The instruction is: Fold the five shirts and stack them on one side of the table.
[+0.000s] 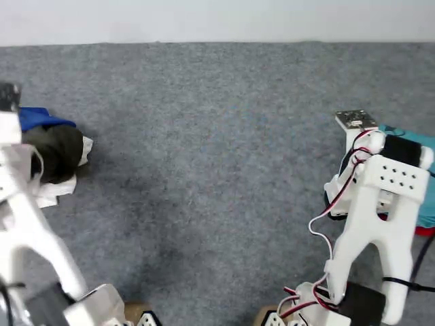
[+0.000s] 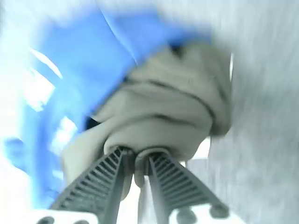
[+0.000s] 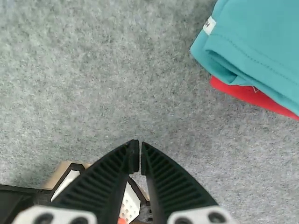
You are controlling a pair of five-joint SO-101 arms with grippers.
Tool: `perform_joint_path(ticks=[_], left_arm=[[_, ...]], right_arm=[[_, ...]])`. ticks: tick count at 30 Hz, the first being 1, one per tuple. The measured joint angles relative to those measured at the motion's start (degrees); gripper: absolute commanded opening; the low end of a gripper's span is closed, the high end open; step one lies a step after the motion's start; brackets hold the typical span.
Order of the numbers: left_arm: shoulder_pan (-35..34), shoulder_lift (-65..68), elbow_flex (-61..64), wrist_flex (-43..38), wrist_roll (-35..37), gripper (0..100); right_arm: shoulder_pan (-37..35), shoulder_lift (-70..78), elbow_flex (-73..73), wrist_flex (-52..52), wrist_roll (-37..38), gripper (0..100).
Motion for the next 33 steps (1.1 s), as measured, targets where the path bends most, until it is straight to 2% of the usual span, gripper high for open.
perform_joint_path(ticks=[6, 10, 18, 27, 33], left_arm=[[7.6, -11.9, -5.2, -6.3, 7.6, 1], [13.8, -15.6, -8.5, -9.9, 9.8, 1], [29.3, -20.9, -12.3, -15.2, 10.1, 1], [47.9, -21.1, -13.7, -16.0, 9.9, 1], [52.0, -21.2, -13.4, -12.7, 7.7, 1]], right_arm=[[0.0, 0.0, 0.0, 0.0, 0.0, 0.9], [0.0, 0.0, 0.0, 0.0, 0.0, 0.9], [0.0, 0.0, 0.0, 0.0, 0.0, 0.9], [0.0, 0.0, 0.0, 0.0, 0.0, 0.9], [0.0, 0.0, 0.0, 0.0, 0.0, 0.9]])
